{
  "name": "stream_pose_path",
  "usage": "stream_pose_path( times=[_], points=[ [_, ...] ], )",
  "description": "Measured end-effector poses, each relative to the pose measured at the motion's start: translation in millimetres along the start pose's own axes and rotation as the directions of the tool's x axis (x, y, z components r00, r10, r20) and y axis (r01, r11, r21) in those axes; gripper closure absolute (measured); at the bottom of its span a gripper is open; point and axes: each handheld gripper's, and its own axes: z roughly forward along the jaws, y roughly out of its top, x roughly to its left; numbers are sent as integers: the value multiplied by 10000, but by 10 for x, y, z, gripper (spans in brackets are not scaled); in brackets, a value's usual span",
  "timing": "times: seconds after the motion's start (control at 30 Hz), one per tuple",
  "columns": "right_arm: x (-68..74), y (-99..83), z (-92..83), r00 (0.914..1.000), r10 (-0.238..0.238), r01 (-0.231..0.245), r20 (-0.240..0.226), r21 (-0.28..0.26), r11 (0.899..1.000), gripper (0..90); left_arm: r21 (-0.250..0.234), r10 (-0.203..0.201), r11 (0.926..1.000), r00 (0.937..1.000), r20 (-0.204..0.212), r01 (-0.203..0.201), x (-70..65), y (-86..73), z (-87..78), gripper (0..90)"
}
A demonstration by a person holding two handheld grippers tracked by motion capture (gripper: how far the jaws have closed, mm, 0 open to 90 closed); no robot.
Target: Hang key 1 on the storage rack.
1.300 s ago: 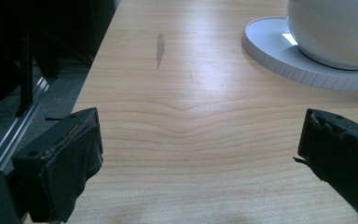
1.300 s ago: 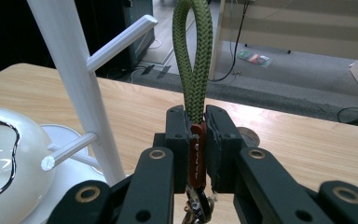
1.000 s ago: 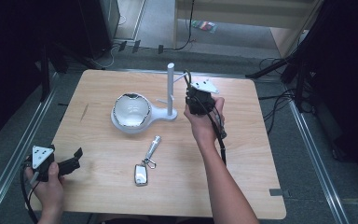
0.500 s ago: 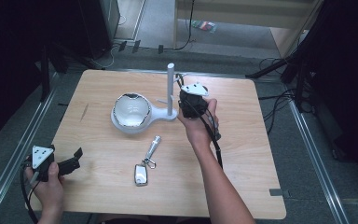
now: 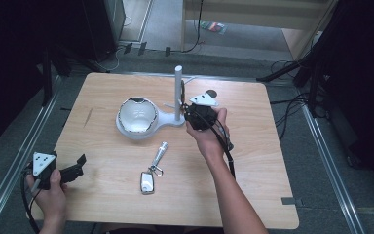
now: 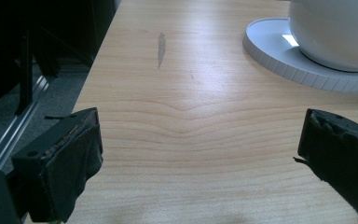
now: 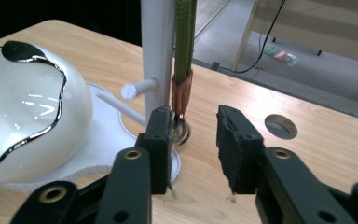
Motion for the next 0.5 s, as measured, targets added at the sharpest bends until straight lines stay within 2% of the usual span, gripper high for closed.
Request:
stream_pose_path(
  times=[0.23,0.33,0.4,0.5],
  points=[
    [-57,-30,-86,9998,203,-201,-88,268,9994,569,3,5,10000,10000,-17,-5,-2,1,3,1],
    [-69,-36,-135,9996,286,-284,-13,696,9972,544,22,39,10000,10000,-21,-39,-2,2,5,1],
    [-64,-41,-177,9980,604,-577,-184,1243,9906,516,-5,-39,10000,10000,-42,39,-1,1,9,1],
    [-55,-41,-206,9961,846,-797,-246,1574,9843,484,27,-58,10000,10000,-22,58,4,2,7,1]
  ],
)
